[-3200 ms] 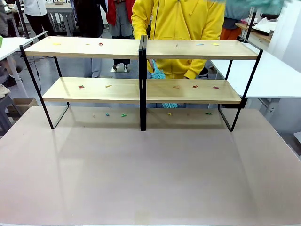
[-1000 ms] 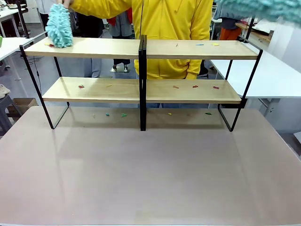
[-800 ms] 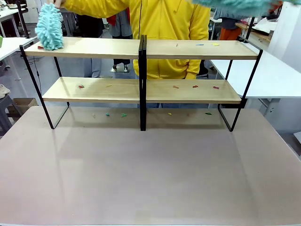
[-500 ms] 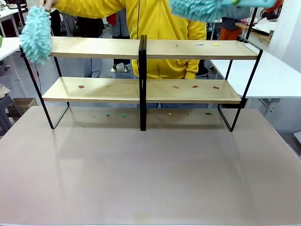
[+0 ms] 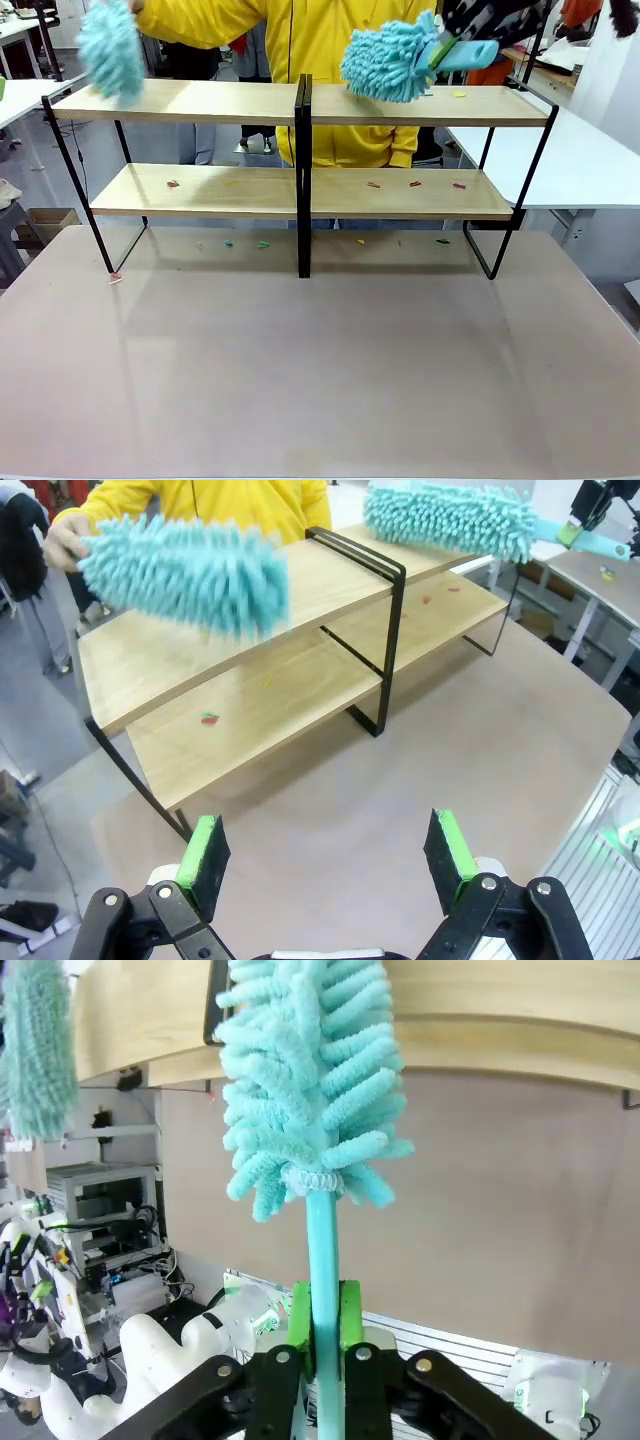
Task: Clean the shelves.
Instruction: Clean a randomly selected level of the Shelf with the Duster, then clean another randomly selected level of the Shelf with the Duster.
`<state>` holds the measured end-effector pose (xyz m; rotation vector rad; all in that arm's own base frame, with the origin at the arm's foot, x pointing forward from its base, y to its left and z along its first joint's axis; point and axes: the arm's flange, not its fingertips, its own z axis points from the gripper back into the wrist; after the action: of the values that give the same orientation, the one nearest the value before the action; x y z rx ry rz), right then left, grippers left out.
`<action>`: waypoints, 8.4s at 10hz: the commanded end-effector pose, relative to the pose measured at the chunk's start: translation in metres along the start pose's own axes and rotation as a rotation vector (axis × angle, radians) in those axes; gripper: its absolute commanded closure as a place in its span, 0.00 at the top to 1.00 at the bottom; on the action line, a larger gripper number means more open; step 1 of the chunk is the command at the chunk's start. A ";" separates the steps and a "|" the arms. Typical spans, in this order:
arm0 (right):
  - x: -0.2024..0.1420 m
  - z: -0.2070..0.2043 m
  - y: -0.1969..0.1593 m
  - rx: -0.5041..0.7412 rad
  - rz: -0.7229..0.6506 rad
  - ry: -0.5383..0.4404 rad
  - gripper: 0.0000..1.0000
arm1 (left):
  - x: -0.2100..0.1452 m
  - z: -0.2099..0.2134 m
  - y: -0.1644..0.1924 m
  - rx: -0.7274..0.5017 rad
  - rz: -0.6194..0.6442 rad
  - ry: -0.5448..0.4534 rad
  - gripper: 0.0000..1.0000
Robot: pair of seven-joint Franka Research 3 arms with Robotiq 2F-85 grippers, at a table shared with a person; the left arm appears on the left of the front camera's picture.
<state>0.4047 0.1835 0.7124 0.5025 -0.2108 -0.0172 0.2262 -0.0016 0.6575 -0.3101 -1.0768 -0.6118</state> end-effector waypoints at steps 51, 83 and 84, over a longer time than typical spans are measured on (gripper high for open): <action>-0.151 0.010 -0.048 -0.045 1.028 0.936 0.12 | 0.000 0.001 0.000 -0.011 -0.009 -0.006 1.00; -0.049 -0.197 0.128 -0.040 0.559 -0.051 0.12 | 0.000 0.001 0.000 -0.011 -0.009 -0.006 1.00; -0.074 -0.187 0.134 0.060 0.725 0.151 0.12 | 0.000 0.001 0.000 -0.011 -0.009 -0.006 1.00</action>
<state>0.3917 0.4140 0.6035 0.3840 -0.3374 0.5449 0.2260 -0.0019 0.6575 -0.3095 -1.0770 -0.6126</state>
